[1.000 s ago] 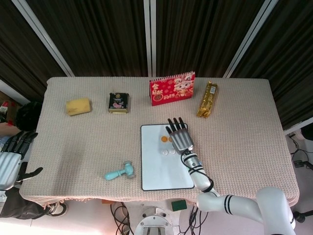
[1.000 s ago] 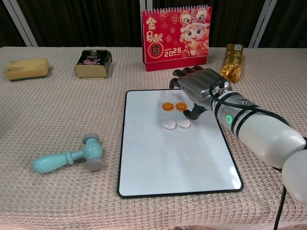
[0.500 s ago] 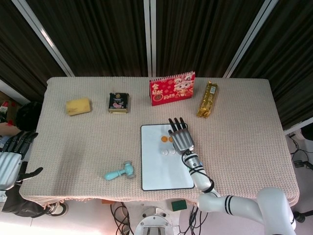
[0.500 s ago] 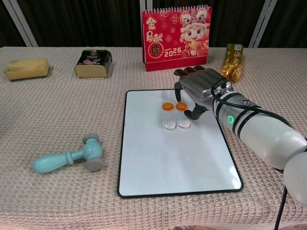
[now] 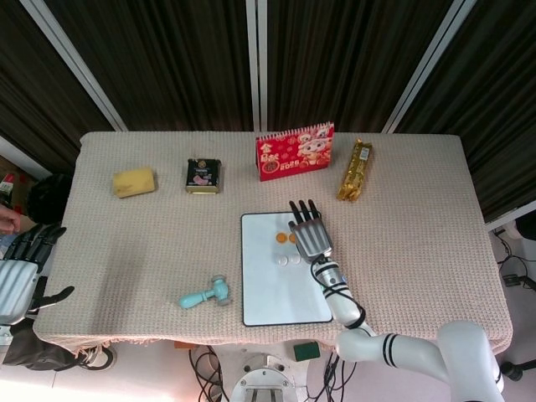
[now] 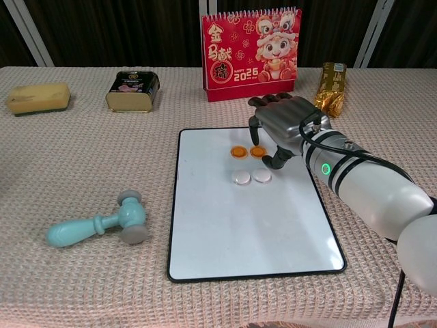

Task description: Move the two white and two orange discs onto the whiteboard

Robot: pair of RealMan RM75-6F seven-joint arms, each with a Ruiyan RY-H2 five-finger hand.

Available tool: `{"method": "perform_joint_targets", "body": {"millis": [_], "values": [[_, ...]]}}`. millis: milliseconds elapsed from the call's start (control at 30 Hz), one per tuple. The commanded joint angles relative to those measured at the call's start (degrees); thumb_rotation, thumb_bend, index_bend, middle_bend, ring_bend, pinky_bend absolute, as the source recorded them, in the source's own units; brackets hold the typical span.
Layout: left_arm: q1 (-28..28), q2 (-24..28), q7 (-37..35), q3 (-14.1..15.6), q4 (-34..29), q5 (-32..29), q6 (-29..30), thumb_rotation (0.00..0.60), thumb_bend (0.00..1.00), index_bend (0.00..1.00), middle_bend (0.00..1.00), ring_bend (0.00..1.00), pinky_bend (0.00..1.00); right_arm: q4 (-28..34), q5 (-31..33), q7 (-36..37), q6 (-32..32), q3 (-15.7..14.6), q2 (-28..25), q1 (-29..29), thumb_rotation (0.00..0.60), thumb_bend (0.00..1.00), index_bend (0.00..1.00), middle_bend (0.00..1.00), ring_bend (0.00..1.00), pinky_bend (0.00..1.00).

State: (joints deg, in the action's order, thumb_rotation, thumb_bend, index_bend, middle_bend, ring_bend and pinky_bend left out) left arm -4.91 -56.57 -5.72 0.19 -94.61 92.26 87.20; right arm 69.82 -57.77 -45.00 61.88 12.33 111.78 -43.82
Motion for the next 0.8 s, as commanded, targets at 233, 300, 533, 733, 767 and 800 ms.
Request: {"method": "perform_joint_targets", "body": {"millis": [233, 300, 533, 733, 767, 800], "values": [[-0.1, 0.0, 0.1, 0.0, 0.0, -0.1, -0.3, 0.6, 0.09, 0.09, 0.07, 0.0, 0.11, -0.1, -0.1, -0.2, -0.3, 0.3, 0.3, -0.5, 0.6, 0.35, 0.48, 0.0, 0.0, 0.0], [-0.2, 0.0, 0.0, 0.0, 0.0, -0.1, -0.3, 0.6, 0.09, 0.09, 0.07, 0.0, 0.11, -0.2, -0.1, -0.4, -0.3, 0.3, 0.4, -0.7, 0.6, 0.35, 0.48, 0.0, 0.0, 0.0], [-0.2, 0.0, -0.3, -0.1, 0.2, -0.4, -0.5, 0.6, 0.09, 0.09, 0.07, 0.0, 0.11, -0.8, 0.1, -0.6, -0.5, 0.4, 0.8, -0.9, 0.6, 0.35, 0.48, 0.0, 0.0, 0.0], [-0.3, -0.1, -0.3, -0.1, 0.2, -0.5, -0.6, 0.6, 0.09, 0.09, 0.07, 0.0, 0.11, -0.4, 0.5, -0.8, -0.8, 0.3, 0.5, -0.8, 0.6, 0.35, 0.39, 0.0, 0.0, 0.0], [-0.3, -0.1, -0.3, -0.1, 0.2, -0.5, -0.6, 0.6, 0.09, 0.09, 0.07, 0.0, 0.11, -0.3, 0.5, -0.8, -0.8, 0.3, 0.5, -0.8, 0.6, 0.35, 0.38, 0.0, 0.0, 0.0], [-0.3, -0.1, -0.2, -0.1, 0.2, -0.5, -0.7, 0.6, 0.09, 0.09, 0.07, 0.0, 0.11, -0.2, 0.4, -0.7, -0.9, 0.3, 0.3, -0.8, 0.6, 0.35, 0.36, 0.0, 0.0, 0.0]]}}
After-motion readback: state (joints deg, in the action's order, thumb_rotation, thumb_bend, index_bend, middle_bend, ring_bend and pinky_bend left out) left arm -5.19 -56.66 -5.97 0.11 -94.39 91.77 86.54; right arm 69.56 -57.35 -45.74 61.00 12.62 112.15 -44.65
